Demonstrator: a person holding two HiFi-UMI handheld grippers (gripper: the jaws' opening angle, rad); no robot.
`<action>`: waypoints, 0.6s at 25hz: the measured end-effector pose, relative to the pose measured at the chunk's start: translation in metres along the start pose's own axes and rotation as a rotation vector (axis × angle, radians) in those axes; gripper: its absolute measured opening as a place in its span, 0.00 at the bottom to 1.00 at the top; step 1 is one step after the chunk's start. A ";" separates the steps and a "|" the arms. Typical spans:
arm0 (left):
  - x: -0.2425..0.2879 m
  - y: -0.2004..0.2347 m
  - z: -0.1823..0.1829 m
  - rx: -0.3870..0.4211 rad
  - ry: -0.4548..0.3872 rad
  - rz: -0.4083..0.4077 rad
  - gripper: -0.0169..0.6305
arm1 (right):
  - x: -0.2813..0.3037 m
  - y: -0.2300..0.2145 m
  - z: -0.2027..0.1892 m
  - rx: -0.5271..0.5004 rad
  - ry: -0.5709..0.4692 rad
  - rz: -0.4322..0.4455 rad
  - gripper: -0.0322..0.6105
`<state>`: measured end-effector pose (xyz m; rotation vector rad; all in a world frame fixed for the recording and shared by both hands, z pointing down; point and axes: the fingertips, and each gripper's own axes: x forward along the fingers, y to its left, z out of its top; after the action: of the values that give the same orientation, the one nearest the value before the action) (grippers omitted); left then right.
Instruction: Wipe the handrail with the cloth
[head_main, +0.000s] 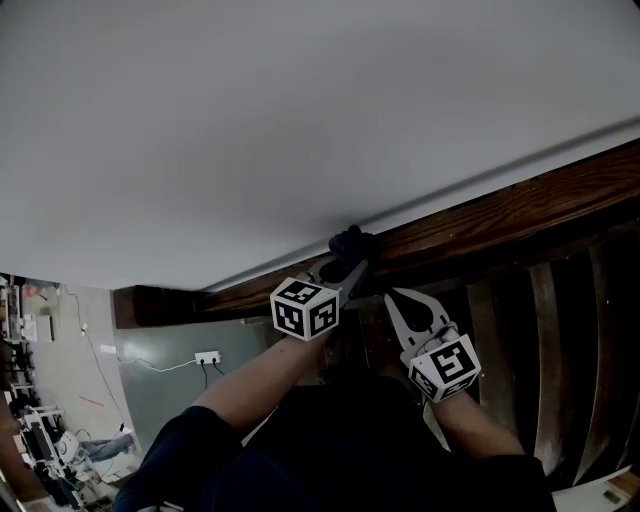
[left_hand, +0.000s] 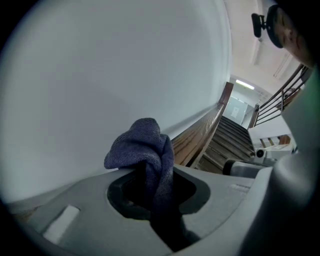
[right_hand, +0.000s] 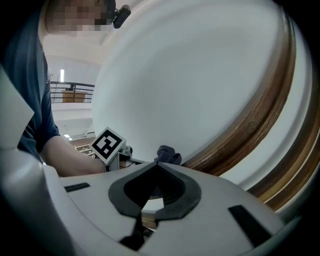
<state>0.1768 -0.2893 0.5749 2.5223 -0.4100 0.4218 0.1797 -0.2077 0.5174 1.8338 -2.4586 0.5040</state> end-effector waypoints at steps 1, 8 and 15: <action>0.004 -0.001 0.001 0.005 0.011 0.001 0.15 | -0.003 -0.002 0.000 0.006 -0.006 -0.005 0.06; 0.025 -0.026 0.019 0.061 0.052 -0.008 0.15 | -0.039 -0.031 0.002 0.071 -0.059 -0.084 0.06; 0.057 -0.078 0.052 0.151 0.067 -0.105 0.15 | -0.079 -0.051 0.010 0.120 -0.143 -0.184 0.06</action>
<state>0.2683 -0.2674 0.5188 2.6528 -0.2270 0.5117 0.2533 -0.1495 0.5031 2.1897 -2.3580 0.5366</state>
